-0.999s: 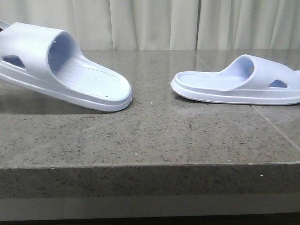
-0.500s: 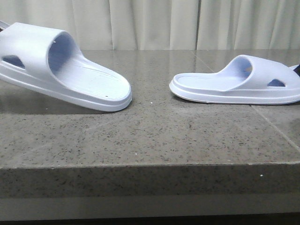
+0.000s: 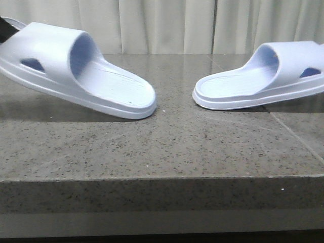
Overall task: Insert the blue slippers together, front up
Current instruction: 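Move the right gripper's slipper over the left gripper's slipper, toe first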
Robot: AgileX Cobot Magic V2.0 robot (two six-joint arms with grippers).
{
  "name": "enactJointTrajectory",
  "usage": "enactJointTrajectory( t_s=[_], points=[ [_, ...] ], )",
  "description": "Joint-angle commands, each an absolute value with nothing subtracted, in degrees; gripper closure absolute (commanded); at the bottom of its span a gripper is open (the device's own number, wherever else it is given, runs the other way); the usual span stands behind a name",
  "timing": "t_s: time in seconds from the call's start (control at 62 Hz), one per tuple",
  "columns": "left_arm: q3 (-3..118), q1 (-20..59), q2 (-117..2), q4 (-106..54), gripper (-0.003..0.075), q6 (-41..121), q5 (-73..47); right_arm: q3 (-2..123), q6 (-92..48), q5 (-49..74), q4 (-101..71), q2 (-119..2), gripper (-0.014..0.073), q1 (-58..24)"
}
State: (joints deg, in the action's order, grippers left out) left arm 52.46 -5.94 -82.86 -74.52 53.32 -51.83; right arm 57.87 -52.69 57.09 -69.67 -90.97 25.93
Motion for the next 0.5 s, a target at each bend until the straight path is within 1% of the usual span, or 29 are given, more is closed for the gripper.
enactJointTrajectory(
  t_s=[0.0, 0.113, 0.29, 0.387, 0.483],
  points=[
    [52.81, -1.19, -81.94, -80.35, 0.0741, 53.72, -48.13, 59.21, -51.94, 60.85, -76.17, -86.21, 0.0711, 27.71],
    [52.25, 4.23, -83.08, -82.63, 0.0741, 53.72, -42.88, 59.21, -51.82, 63.78, -77.63, -84.72, 0.0711, 28.29],
    [52.25, 9.86, -86.44, -85.22, 0.0741, 53.72, -37.26, 57.92, -51.82, 64.53, -78.55, -84.54, 0.0711, 27.89],
    [52.25, 11.27, -88.59, -85.48, 0.0741, 53.72, -34.77, 56.04, -51.82, 64.34, -80.53, -84.54, 0.0711, 27.77],
    [52.25, 11.51, -90.21, -85.61, 0.0741, 53.72, -34.54, 53.44, -51.95, 61.64, -81.34, -84.54, 0.0711, 26.29]
  ],
)
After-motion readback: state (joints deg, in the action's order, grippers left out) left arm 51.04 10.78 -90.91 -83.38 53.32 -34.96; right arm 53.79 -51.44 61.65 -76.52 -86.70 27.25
